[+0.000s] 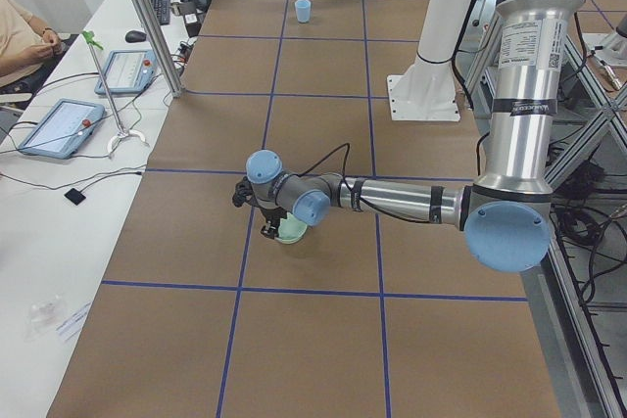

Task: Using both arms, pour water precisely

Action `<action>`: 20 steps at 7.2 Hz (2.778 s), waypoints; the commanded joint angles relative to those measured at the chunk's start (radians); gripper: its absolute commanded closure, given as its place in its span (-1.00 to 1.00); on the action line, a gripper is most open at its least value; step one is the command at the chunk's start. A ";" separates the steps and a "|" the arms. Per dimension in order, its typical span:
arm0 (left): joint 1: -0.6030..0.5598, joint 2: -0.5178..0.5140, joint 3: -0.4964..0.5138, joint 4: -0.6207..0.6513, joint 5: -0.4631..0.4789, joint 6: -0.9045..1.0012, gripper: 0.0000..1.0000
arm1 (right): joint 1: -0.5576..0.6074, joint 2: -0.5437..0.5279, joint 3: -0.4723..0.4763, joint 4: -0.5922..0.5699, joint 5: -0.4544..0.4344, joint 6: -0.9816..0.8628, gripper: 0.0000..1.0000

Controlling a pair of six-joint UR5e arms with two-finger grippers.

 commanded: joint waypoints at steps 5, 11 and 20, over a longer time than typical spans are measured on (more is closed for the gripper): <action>-0.298 -0.017 -0.046 0.182 -0.104 0.219 -1.00 | 0.000 0.000 -0.012 0.000 -0.005 0.009 -1.00; -0.513 -0.027 -0.123 0.533 -0.070 0.471 -1.00 | -0.006 -0.021 -0.019 -0.002 -0.006 0.089 -1.00; -0.519 0.055 -0.107 0.350 -0.070 0.466 -1.00 | -0.006 -0.046 -0.012 0.000 0.001 0.092 -1.00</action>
